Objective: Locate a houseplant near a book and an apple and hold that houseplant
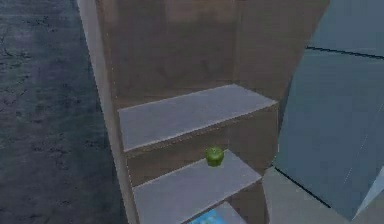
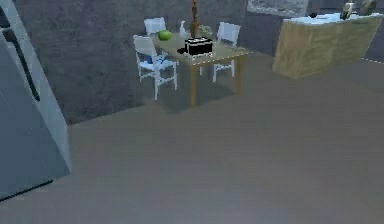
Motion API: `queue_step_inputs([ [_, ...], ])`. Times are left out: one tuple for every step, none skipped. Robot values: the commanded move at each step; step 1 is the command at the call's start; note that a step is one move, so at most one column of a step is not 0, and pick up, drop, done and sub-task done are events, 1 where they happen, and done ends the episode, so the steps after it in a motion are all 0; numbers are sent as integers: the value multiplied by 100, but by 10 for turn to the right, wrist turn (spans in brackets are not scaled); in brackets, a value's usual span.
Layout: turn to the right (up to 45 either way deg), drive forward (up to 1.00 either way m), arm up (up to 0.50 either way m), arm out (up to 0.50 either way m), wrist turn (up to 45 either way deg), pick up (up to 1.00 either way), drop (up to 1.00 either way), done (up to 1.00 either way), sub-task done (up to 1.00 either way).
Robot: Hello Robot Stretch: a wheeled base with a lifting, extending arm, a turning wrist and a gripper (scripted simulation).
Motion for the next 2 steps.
queue_step_inputs([
  [-450,0,0,0,0,0,0,0,0],
  [-420,0,0,0,0,0,0,0,0],
])
